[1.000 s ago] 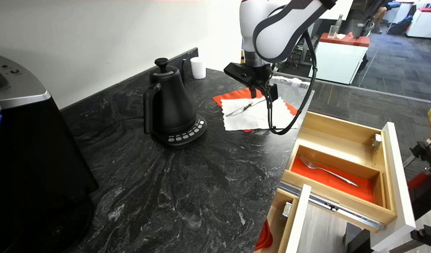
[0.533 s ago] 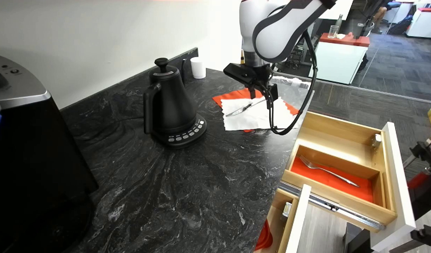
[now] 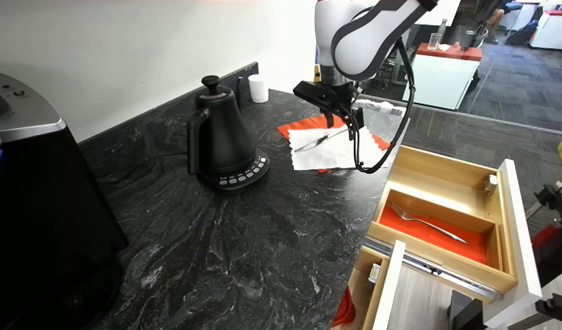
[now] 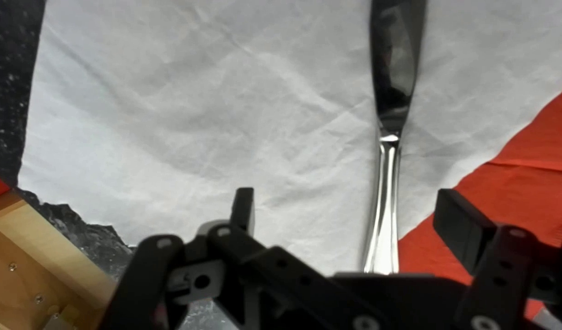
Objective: Put the fork and knife inside the box in the drawer
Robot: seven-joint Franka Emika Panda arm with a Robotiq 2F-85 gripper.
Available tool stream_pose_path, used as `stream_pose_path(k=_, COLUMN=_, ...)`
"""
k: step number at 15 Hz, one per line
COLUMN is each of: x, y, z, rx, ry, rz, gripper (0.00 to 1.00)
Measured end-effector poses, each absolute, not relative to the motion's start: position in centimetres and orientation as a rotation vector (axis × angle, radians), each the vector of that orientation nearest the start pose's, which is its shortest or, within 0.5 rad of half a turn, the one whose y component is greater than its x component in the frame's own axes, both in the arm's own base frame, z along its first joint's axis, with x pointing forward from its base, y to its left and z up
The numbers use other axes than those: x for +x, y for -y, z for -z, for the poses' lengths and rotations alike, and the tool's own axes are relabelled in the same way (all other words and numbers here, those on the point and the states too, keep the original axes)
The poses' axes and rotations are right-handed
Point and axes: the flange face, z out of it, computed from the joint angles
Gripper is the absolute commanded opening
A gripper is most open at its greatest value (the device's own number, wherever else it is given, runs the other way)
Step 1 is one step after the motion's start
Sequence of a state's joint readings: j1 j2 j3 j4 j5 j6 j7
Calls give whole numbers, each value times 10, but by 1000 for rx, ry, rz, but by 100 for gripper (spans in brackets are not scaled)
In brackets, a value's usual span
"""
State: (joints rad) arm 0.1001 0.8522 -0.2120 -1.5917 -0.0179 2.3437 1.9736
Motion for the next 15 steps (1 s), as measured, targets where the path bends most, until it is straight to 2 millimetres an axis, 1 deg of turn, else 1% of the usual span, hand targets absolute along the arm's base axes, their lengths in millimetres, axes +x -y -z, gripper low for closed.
stream_pose_path(k=4, x=680, y=63, z=-131, rx=-1780, ry=-2779, rz=149, gripper=100)
stream_pose_path(k=8, x=684, y=66, z=-124, rx=-1776, ry=-2777, rz=159, gripper=100)
stream_pose_path(k=9, x=684, y=66, z=-123, rx=-1778, ry=-2776, rz=160, gripper=75)
stream_pose_path(k=10, x=686, y=66, z=-121, rx=-1779, ry=-2775, rz=163, gripper=74)
stream_pose_path(k=11, x=687, y=66, z=-120, rx=-1779, ry=-2773, rz=166, gripper=68)
stream_pose_path(k=12, x=689, y=66, z=-121, rx=-1778, ry=-2769, rz=171, gripper=60)
stream_pose_path(k=15, x=694, y=67, z=-127, rx=-1769, ry=-2760, rz=185, gripper=41)
